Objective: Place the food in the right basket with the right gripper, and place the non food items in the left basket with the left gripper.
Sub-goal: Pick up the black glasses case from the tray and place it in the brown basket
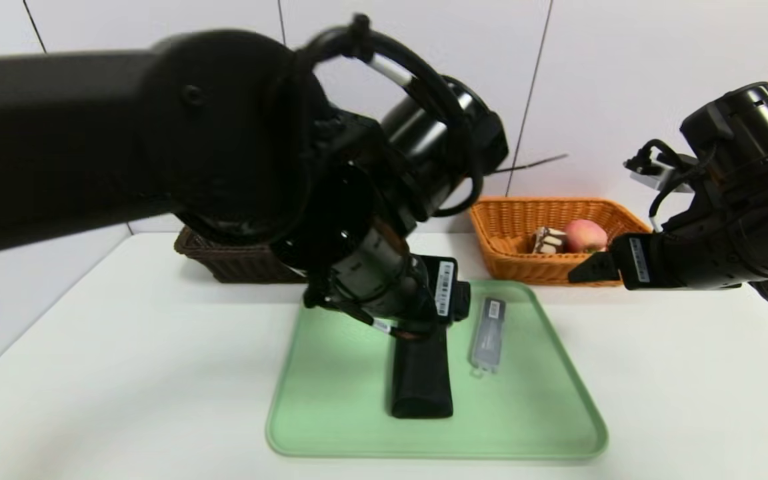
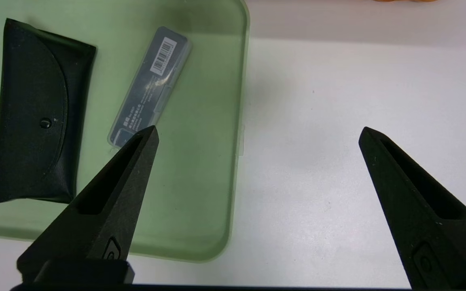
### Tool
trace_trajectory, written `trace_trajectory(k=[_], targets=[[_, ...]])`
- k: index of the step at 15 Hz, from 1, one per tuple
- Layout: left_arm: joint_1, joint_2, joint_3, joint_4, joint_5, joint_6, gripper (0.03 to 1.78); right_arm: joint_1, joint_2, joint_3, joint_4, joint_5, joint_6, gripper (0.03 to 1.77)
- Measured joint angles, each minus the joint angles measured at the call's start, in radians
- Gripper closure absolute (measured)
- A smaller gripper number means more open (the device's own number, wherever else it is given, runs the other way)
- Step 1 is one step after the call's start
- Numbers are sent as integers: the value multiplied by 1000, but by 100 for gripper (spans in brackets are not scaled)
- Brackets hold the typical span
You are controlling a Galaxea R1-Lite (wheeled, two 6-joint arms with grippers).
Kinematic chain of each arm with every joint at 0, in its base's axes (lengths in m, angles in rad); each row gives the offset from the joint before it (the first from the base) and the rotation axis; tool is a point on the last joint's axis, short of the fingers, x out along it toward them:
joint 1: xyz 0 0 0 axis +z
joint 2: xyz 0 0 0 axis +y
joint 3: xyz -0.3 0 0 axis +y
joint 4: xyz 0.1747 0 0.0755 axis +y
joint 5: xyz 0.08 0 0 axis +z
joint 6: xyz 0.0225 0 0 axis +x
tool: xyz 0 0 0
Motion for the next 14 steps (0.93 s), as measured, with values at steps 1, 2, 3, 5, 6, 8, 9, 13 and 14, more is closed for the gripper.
trace_trajectory(k=[1,2,3,5,6,8,9,13,14], targets=[[-15,24,-3,-2,13,2,13,1,1,0,0,0,21,9],[-24,47,-5,-11,24,7,13,4,2,3,0,1,44,9],[-30,67,-6,-19,29,19,12,7,4,9,-1,3,66,9],[-37,102,-7,-21,33,65,12,8,4,30,-3,6,89,9],[-37,114,-7,-21,36,89,12,8,3,47,-8,7,97,9],[-36,137,-8,-34,61,141,12,8,-2,91,-45,8,107,9],[-37,149,-8,-60,79,154,12,8,-6,124,-79,9,108,9],[-35,202,-9,-115,99,163,12,8,-20,220,-203,9,107,9],[-34,215,-9,-116,99,162,12,8,-24,227,-204,9,107,9]])
